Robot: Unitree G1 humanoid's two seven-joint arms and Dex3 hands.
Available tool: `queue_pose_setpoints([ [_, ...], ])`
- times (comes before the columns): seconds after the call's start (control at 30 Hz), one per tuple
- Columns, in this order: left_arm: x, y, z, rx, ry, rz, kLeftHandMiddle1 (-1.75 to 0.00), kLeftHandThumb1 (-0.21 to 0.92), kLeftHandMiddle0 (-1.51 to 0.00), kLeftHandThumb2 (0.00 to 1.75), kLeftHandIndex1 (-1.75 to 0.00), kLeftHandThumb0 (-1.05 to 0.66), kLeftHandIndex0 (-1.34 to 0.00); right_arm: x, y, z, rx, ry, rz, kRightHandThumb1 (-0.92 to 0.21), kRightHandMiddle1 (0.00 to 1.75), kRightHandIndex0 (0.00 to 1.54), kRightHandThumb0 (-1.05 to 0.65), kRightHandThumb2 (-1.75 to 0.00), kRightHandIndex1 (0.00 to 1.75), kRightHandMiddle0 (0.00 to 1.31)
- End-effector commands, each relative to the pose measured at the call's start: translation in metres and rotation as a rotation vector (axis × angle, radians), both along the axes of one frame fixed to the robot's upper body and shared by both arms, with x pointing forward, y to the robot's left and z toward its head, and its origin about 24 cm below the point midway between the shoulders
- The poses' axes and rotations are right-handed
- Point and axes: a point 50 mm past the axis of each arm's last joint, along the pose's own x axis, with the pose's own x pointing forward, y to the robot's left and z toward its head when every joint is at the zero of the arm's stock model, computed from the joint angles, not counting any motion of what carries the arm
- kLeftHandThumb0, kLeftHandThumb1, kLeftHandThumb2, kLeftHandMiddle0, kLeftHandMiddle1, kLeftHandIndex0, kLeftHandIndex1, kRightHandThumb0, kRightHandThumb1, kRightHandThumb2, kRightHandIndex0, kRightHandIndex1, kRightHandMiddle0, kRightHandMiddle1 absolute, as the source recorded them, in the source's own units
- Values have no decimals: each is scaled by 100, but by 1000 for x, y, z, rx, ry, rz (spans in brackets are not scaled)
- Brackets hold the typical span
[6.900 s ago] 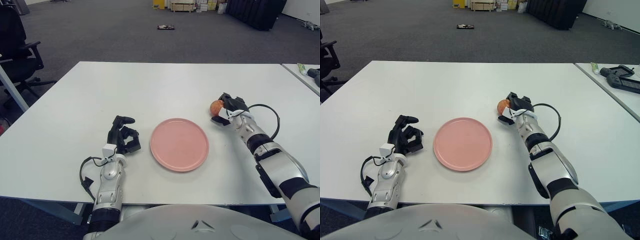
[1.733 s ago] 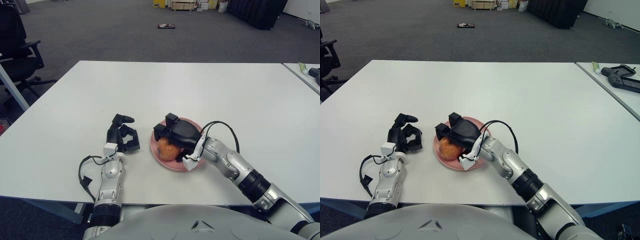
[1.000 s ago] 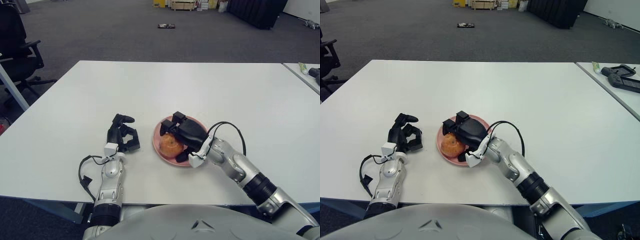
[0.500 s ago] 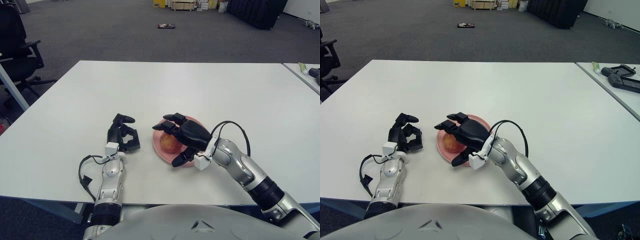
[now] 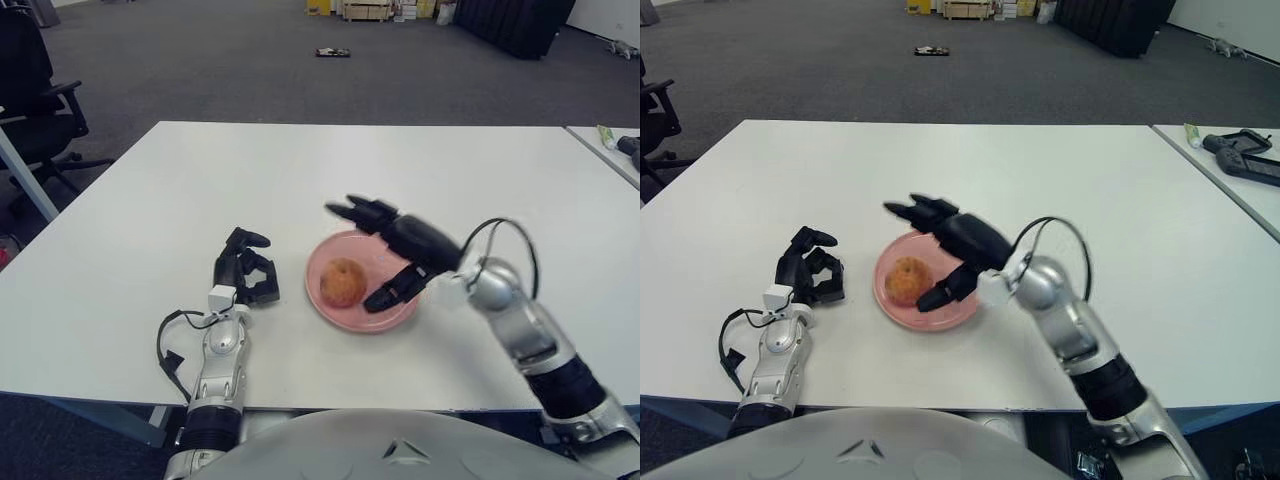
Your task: Put the apple into the plate.
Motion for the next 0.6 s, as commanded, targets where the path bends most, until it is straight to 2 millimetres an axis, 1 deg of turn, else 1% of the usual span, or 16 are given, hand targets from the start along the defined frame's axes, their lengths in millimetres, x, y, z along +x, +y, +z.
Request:
queue_pose_setpoints([
  [0.0,-8,1,-13,-15,74,6,-175,15,-71,152,-172,-1,-55,-4,-10,-3,113,84,-29,-67,0,0,-96,-37,0,0],
  [0.03,-8,1,-13,-15,74,7,-175,15,-70,151,-172,-1,-55,-5,-12,-3,138,93,-36,-67,0,0,-96,-37,0,0],
  [0.07,-8,1,-13,-14,75,7,-175,15,-70,151,-172,-1,-55,-9,-18,-7,205,105,-73,-68,0,0,-96,-37,0,0],
  [0.17,-8,1,-13,-14,78,10,-175,15,-70,151,-171,-1,-55,-14,-29,-14,342,116,-171,-72,0,0,-101,-39,0,0],
  [0.3,-8,1,-14,-13,84,16,-175,14,-72,151,-168,-1,-57,-9,-32,-30,530,35,-410,-79,0,0,-104,-42,0,0],
  [0.4,-8,1,-14,-9,89,18,-175,13,-73,152,-166,-1,-59,-9,-33,-30,614,-25,-492,-84,0,0,-105,-44,0,1],
  [0.43,-8,1,-15,-7,91,19,-175,12,-73,152,-166,-1,-59,-9,-33,-29,641,-38,-509,-85,8,2,-103,-44,2,0],
  [0.47,-8,1,-15,-2,94,20,-175,12,-73,152,-166,-1,-59,-9,-35,-31,702,-39,-549,-86,21,4,-102,-43,5,0],
  [0.5,-8,1,-15,2,94,20,-175,12,-74,153,-166,-1,-59,-9,-39,-34,792,-34,-605,-83,48,5,-94,-49,35,0],
  [0.53,-9,1,-15,5,94,20,-175,12,-74,153,-166,-1,-59,-10,-42,-38,851,-29,-643,-80,69,8,-89,-55,61,1],
  [0.57,-9,1,-15,2,89,19,-175,12,-74,153,-166,-1,-59,-11,-45,-41,925,-32,-696,-74,102,11,-81,-67,102,0],
])
